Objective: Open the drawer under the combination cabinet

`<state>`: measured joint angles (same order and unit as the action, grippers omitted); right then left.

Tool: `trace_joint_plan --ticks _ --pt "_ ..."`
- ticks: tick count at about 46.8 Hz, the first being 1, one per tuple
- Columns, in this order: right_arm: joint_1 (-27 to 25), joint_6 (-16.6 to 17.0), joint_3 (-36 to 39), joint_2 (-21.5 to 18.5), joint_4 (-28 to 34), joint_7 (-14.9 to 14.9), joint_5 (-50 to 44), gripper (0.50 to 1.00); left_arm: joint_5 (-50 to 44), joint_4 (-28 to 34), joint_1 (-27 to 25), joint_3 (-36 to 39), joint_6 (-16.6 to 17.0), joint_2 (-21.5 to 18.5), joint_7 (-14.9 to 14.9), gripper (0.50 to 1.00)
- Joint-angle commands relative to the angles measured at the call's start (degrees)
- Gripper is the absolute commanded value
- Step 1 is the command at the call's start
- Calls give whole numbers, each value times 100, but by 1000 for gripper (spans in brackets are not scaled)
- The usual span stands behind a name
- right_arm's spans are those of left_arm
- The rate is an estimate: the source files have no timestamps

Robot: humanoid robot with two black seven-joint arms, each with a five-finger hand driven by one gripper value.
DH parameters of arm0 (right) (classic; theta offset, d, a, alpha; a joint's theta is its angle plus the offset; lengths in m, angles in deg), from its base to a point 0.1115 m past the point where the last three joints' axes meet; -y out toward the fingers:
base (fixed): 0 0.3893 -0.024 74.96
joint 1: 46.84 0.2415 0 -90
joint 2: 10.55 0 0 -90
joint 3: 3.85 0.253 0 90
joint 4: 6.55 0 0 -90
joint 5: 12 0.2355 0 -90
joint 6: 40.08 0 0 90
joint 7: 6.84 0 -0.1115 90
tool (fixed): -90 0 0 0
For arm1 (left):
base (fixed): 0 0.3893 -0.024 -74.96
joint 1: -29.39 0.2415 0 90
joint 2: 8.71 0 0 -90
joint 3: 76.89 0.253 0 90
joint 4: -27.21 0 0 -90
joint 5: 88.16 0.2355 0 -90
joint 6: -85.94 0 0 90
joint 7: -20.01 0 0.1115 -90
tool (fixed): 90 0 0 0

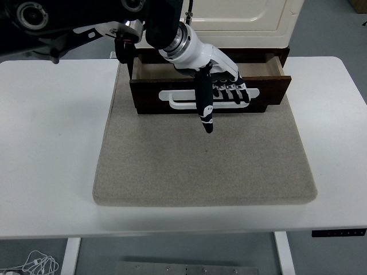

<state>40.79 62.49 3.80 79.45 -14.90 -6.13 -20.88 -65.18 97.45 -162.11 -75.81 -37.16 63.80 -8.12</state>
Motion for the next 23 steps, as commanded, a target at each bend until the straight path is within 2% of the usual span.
trace_joint_plan --ticks 1,23 --pt "0 0 0 0 0 -1 0 926 -4 -1 -1 -82 -12 -8 1 1000" --pt "0 0 0 0 0 -1 0 926 5 -125 -150 -460 32 -8 1 1000"
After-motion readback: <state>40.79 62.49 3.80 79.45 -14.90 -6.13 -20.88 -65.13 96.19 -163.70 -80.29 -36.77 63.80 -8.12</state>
